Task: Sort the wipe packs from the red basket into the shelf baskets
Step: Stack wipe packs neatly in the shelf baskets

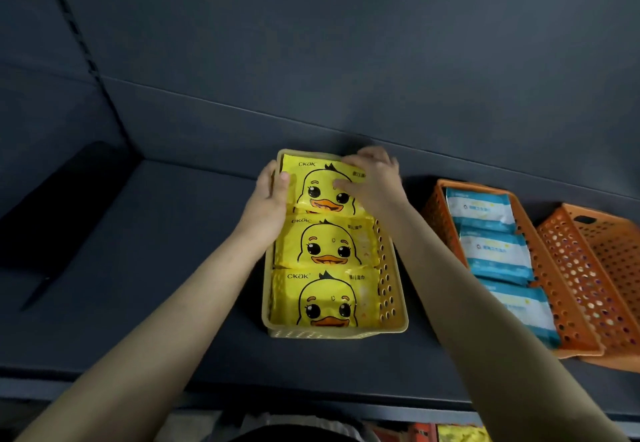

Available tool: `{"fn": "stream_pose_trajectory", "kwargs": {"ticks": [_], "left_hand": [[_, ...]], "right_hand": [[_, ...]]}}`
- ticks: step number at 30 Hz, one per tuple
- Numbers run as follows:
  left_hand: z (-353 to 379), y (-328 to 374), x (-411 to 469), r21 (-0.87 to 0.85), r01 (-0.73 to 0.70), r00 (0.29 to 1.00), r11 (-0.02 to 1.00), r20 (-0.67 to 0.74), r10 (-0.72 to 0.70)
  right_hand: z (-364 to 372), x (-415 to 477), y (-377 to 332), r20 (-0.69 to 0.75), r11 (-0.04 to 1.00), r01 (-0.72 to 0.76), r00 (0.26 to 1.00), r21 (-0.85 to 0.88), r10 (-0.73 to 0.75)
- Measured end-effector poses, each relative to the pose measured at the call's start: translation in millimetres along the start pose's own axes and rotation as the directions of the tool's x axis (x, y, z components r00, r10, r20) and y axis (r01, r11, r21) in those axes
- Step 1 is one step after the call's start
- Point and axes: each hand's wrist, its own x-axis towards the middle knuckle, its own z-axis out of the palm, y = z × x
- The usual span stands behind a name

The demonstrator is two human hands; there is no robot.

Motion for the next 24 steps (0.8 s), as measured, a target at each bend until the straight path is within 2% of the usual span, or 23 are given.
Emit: {"fn": "stream_pose_trajectory", "kwargs": {"ticks": [2, 4, 7, 14, 20, 24], "left_hand": [[1, 0, 1, 0.008, -0.016, 1.0, 1.0, -0.004, 0.016], [1, 1, 2, 0.012, -0.025, 1.0, 1.0, -0.013, 0.025], [1, 0, 4, 0.03, -0.022, 1.0, 0.999, -0.018, 0.022], [0, 2, 3, 0.071, -0.015, 1.0, 0.997, -0.013, 0.016], [-2, 5, 0, 0.055, -0.016, 1.0, 0.998, 0.023, 0.015], [-9, 11, 5, 0.155, -0.045, 0.998, 0.987, 0.053, 0.037]], "right_hand": [[1, 0, -1, -0.104, 0.988, 0.07, 0.991, -0.138, -0.085], [7, -1, -5, -0.079, 0.99, 0.108, 0.99, -0.092, -0.116], [22, -5, -11, 0.079, 0.989, 0.133, 0.989, -0.059, -0.128], [25, 4, -9, 0.175, 0.992, 0.12, 0.976, 0.046, -0.126], [13, 4, -15, 0.231, 0.991, 0.106, 0.965, 0.084, -0.123], [-10, -14, -14, 0.148, 0.977, 0.035, 0.987, 0.209, -0.067]]}}
